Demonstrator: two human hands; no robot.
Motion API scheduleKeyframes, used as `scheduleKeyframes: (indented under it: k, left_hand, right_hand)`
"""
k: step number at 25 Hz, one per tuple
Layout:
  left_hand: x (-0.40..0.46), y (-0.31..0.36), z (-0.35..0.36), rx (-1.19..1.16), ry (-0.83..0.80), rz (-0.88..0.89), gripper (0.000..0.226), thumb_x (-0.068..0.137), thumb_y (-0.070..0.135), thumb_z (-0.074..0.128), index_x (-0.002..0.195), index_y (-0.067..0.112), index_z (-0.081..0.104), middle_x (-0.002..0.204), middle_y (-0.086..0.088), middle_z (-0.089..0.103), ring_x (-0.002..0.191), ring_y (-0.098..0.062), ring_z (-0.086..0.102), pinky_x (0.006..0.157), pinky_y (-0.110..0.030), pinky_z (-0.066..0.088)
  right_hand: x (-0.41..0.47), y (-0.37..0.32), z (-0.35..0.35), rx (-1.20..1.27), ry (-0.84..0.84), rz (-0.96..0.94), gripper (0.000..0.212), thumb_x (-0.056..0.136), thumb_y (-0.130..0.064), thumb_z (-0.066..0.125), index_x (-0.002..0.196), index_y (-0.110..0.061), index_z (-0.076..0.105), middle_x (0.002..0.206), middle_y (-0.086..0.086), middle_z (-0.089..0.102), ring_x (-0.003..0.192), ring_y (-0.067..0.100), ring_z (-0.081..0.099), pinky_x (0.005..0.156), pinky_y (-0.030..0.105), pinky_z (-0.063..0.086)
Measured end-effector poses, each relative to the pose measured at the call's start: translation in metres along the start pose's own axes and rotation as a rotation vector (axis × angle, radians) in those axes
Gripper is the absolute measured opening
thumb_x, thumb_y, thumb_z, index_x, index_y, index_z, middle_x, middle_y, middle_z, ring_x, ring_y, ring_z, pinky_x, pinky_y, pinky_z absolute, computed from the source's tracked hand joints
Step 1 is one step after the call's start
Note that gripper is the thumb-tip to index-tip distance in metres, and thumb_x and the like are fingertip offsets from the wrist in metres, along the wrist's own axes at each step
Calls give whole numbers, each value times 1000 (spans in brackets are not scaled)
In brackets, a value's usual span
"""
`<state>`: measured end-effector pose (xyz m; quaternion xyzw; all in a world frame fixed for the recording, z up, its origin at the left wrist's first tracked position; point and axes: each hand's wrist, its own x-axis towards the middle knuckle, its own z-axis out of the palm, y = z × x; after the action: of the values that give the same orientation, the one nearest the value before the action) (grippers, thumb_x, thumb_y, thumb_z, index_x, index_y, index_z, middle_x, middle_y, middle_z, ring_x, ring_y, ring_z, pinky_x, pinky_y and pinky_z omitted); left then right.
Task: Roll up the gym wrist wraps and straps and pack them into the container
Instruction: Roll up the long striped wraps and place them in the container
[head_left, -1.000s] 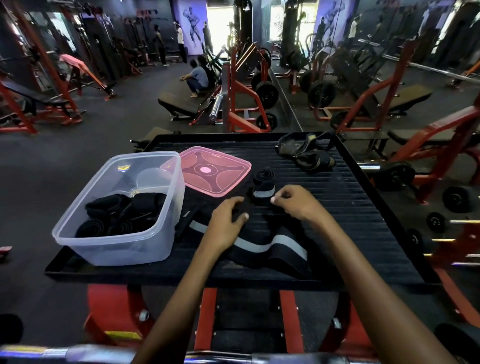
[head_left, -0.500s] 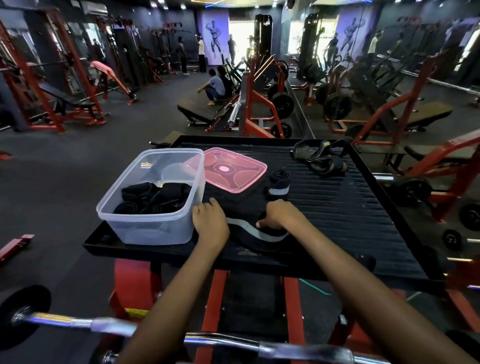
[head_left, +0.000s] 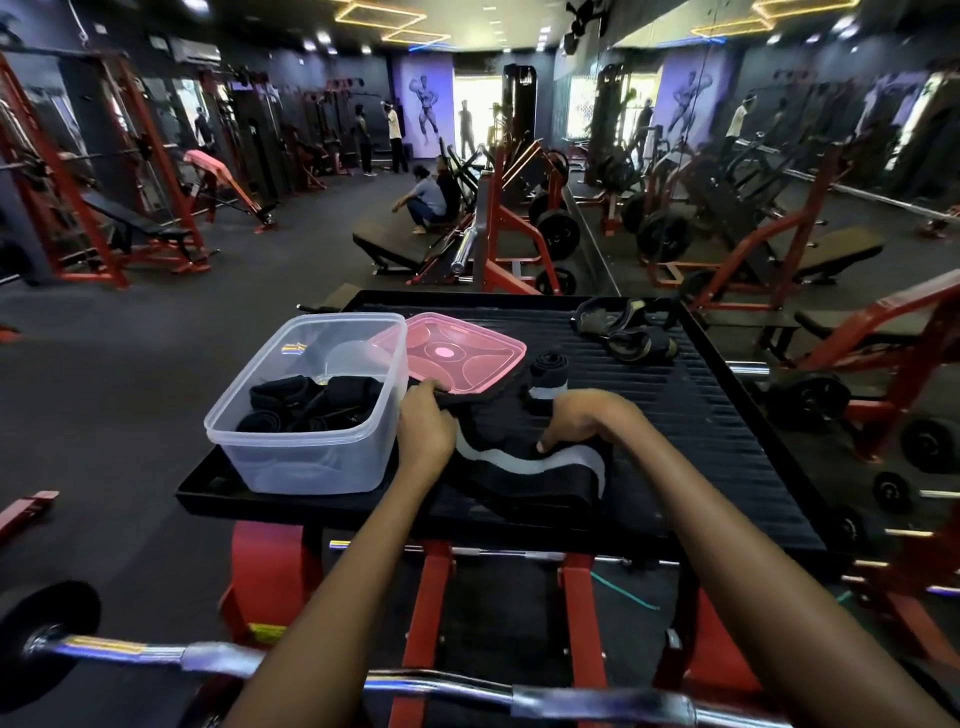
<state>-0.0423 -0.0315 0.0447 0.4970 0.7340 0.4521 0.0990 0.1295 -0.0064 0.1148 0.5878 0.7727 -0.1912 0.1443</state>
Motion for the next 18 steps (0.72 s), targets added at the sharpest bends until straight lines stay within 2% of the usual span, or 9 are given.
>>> scheduleKeyframes:
  k: [2, 4, 5, 7, 9, 11, 13, 16, 18]
  left_hand:
    - [5, 10, -1, -71, 30, -62, 31, 82, -9, 37, 97, 2, 62, 103, -15, 64, 96, -30, 58, 76, -30, 41]
    - [13, 16, 0, -126, 40, -122, 29, 84, -7, 37, 100, 2, 60, 107, -16, 63, 99, -30, 57, 78, -31, 41]
    - [17, 15, 1, -166, 41, -160, 27, 85, -6, 39, 101, 3, 59, 110, -15, 62, 102, -30, 56, 79, -30, 40]
    - [21, 9, 7, -229, 21, -226, 21, 86, -3, 46, 100, 8, 57, 113, -14, 62, 102, -26, 56, 77, -23, 36]
    - [19, -2, 14, -248, -26, -261, 18, 87, -1, 52, 101, 8, 58, 112, -11, 63, 97, -20, 54, 76, -17, 34]
    - [13, -17, 23, -319, -50, -263, 19, 87, -3, 54, 104, 3, 61, 112, -11, 64, 98, -19, 55, 81, -18, 37]
    - [7, -28, 30, -388, -44, -248, 20, 86, -5, 56, 104, 1, 61, 110, -13, 65, 98, -19, 56, 85, -21, 38]
    - [5, -34, 32, -512, -40, -227, 20, 84, -6, 59, 103, -1, 62, 99, -9, 63, 93, -17, 55, 80, -19, 42]
    - [7, -36, 31, -600, -73, -217, 18, 85, -6, 58, 100, 2, 62, 96, -7, 61, 91, -18, 55, 78, -17, 45]
  right_hand:
    - [-18, 0, -15, 14, 56, -65, 52, 86, -36, 63, 127, -7, 51, 129, 12, 54, 112, 29, 54, 84, 30, 44]
    - [-31, -2, -25, 56, 113, -121, 27, 83, -36, 65, 86, -9, 61, 100, 8, 61, 89, 24, 57, 65, 27, 43]
    - [-34, -3, -26, 69, 100, -159, 28, 82, -38, 65, 78, -11, 61, 94, 6, 62, 86, 24, 58, 65, 27, 45]
    - [-32, -6, -15, 78, 34, -238, 29, 82, -39, 64, 73, -11, 63, 85, 4, 65, 85, 22, 60, 72, 28, 47]
    - [-26, -8, 8, 118, -13, -254, 28, 84, -31, 64, 65, -12, 56, 67, 1, 55, 63, 18, 52, 57, 25, 40]
    - [-23, -9, 29, 150, -47, -209, 31, 85, -26, 64, 62, -12, 50, 61, 1, 47, 52, 14, 42, 45, 23, 34]
    - [-17, -8, 38, 183, -70, -201, 38, 87, -38, 62, 61, -13, 48, 64, 0, 48, 56, 13, 43, 50, 25, 35]
    - [-9, -9, 31, 261, 76, -187, 50, 82, -58, 59, 64, -12, 48, 65, 2, 50, 59, 17, 47, 57, 27, 37]
    - [-4, -10, 25, 426, 136, -225, 45, 77, -56, 67, 73, -14, 52, 64, -1, 50, 56, 13, 48, 52, 24, 38]
